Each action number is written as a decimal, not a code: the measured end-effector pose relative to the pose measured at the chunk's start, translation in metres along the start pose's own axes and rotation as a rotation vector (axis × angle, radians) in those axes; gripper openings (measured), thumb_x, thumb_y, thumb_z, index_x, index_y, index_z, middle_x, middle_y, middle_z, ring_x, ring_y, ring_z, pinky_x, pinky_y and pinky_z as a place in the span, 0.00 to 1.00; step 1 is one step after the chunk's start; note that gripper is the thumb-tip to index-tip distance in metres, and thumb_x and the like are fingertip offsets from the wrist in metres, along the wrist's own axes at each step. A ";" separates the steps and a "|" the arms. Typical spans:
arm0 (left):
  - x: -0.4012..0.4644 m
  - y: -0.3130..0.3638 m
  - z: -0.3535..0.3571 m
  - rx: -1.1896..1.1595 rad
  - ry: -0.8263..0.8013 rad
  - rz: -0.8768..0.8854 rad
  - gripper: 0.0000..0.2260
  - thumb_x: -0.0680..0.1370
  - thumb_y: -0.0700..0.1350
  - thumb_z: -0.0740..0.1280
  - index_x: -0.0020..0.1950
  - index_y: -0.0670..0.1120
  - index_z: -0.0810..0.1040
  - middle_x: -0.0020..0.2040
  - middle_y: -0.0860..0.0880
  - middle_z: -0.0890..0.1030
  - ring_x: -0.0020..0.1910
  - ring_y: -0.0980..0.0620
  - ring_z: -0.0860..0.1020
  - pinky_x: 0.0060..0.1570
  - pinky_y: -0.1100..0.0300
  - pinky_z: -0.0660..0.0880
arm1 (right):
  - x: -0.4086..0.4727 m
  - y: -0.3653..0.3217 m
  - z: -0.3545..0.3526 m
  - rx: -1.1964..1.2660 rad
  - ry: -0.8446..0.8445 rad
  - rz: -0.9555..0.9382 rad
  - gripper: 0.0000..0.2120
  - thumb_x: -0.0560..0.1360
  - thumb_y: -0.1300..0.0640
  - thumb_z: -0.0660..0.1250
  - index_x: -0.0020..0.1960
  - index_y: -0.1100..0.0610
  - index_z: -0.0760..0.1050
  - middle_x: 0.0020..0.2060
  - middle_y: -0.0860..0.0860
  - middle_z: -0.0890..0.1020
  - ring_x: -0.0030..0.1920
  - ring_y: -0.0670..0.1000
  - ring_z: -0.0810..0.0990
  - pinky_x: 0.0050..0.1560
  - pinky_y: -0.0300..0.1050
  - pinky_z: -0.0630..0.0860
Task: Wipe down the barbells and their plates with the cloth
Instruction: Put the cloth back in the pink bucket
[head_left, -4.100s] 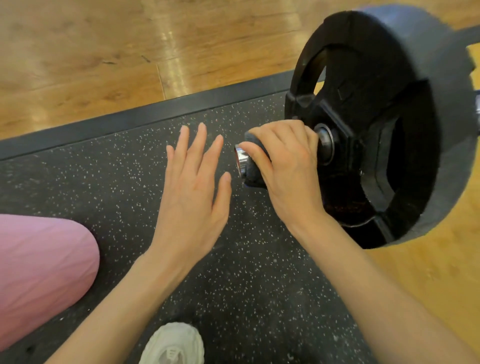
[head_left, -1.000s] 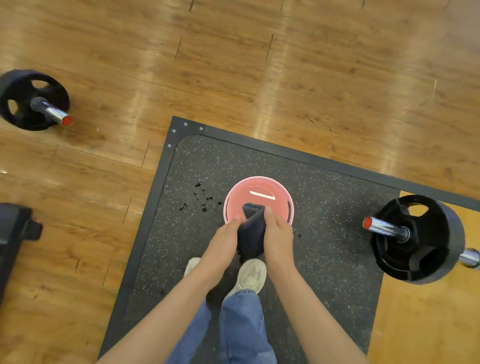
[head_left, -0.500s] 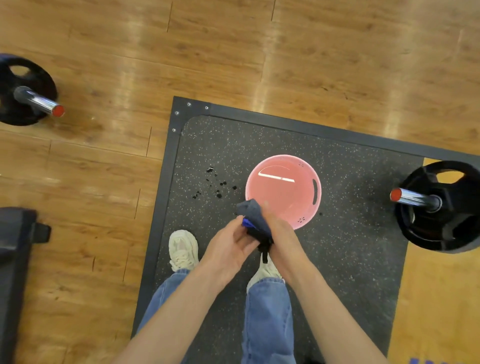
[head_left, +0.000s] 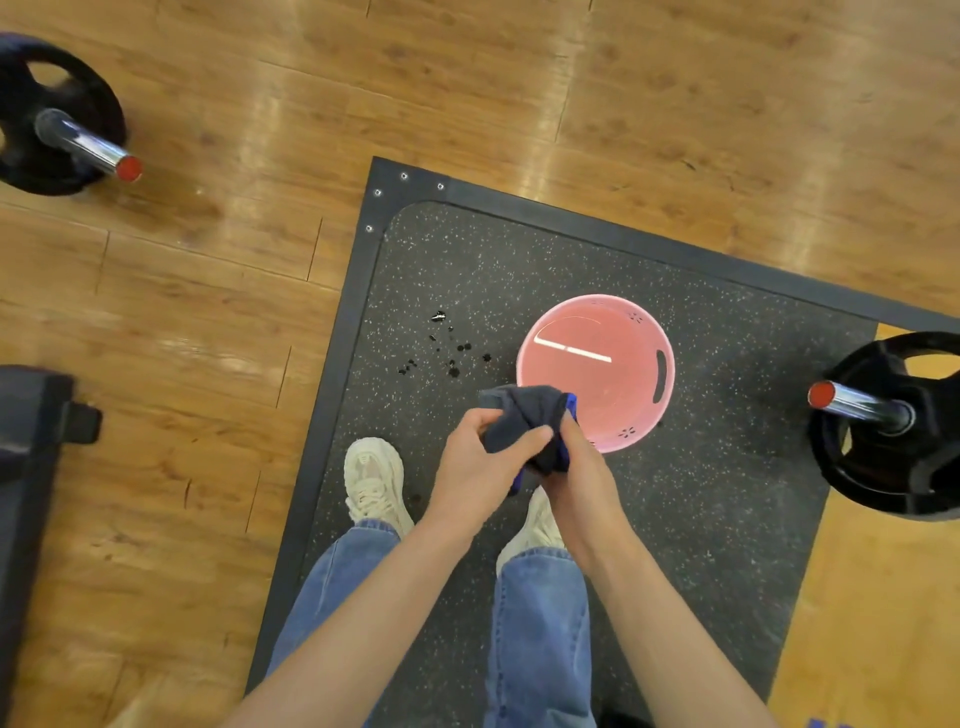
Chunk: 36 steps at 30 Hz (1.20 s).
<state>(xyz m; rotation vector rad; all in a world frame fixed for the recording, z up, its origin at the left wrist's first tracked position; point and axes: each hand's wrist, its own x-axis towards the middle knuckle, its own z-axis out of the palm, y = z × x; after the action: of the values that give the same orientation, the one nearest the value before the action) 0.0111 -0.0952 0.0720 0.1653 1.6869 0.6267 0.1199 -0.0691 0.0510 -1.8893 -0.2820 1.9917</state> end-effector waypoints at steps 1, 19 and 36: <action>0.002 -0.002 0.001 -0.005 0.015 0.014 0.11 0.76 0.46 0.74 0.56 0.48 0.78 0.50 0.51 0.83 0.46 0.57 0.80 0.39 0.71 0.74 | 0.000 -0.001 -0.001 0.080 0.008 0.014 0.18 0.85 0.51 0.58 0.66 0.59 0.77 0.60 0.58 0.83 0.63 0.57 0.81 0.67 0.59 0.75; 0.113 -0.012 -0.038 0.354 0.154 0.092 0.08 0.81 0.38 0.67 0.53 0.51 0.81 0.45 0.53 0.80 0.41 0.57 0.76 0.36 0.66 0.71 | 0.104 -0.024 -0.053 -0.369 0.341 -0.052 0.09 0.76 0.61 0.74 0.47 0.55 0.73 0.37 0.50 0.78 0.34 0.51 0.77 0.43 0.47 0.78; 0.159 -0.036 -0.039 0.378 0.163 0.024 0.14 0.84 0.39 0.60 0.67 0.49 0.78 0.58 0.52 0.77 0.53 0.54 0.74 0.50 0.63 0.67 | 0.154 -0.006 -0.053 -0.463 0.412 -0.005 0.15 0.80 0.64 0.66 0.66 0.61 0.72 0.52 0.56 0.80 0.35 0.49 0.79 0.31 0.31 0.75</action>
<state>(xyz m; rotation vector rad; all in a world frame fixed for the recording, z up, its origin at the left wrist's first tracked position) -0.0528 -0.0678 -0.0801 0.4131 1.9536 0.3391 0.1692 -0.0070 -0.0916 -2.5189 -0.6708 1.5694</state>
